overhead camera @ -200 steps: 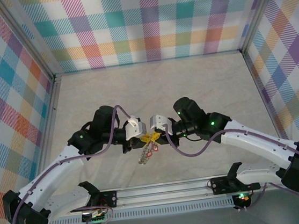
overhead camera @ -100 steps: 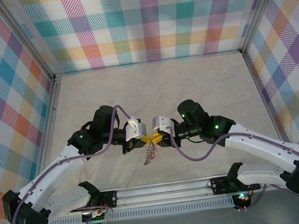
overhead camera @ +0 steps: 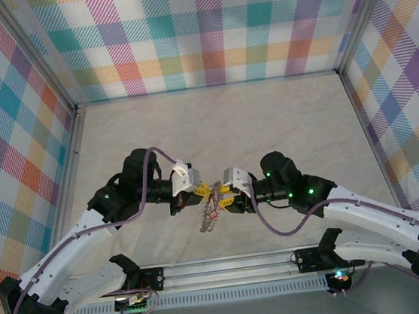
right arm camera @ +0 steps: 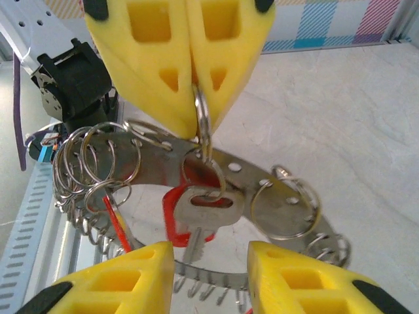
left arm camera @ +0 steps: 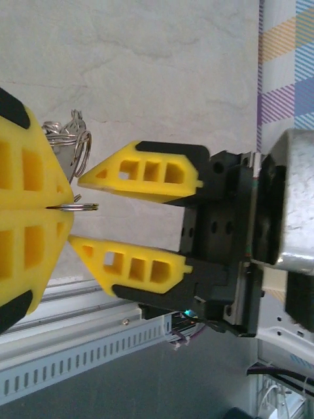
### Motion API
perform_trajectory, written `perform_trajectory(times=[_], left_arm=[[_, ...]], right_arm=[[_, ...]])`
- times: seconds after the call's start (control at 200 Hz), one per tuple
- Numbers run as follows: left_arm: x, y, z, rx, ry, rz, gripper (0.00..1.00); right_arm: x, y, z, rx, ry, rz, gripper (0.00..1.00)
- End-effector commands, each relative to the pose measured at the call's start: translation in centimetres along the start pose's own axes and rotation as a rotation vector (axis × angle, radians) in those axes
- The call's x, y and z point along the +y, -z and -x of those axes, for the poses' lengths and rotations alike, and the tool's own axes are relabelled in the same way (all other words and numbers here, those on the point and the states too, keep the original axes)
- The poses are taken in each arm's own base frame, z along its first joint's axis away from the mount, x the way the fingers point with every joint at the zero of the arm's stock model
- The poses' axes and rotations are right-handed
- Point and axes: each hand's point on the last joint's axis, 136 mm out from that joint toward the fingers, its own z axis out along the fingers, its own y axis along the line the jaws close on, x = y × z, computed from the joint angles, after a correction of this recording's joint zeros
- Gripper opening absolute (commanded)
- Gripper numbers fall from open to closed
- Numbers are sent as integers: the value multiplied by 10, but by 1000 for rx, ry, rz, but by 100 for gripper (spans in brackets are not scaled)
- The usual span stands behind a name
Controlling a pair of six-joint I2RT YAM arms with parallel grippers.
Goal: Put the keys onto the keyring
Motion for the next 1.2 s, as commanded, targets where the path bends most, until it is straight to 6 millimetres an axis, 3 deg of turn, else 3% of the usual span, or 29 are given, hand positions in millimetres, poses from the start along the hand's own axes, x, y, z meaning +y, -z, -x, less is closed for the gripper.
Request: perform_trajectory(times=[0.0,0.085,0.33,0.65,0.805,1.195], left_arm=[[1,5,21,-60,2,9,0],[2,5,24,-73,6,18,0],[10,6,27,-79,24,55,0],[9,7,29,-93,12,63,0],[12,10,27,-92,-1,91,0],[3,4,14,-64,-27,35,0]], right_arm=[[2,-3,20,-90,0,11,40],[4,-7,24,-111,10,15,46],[-2,-18,24,-134,15,-44,40],[-10,-19,21,-135,32,-114,22],[-13,-10,19,-128,51,-157,0],[-11,1,18,36,142,-144,0]])
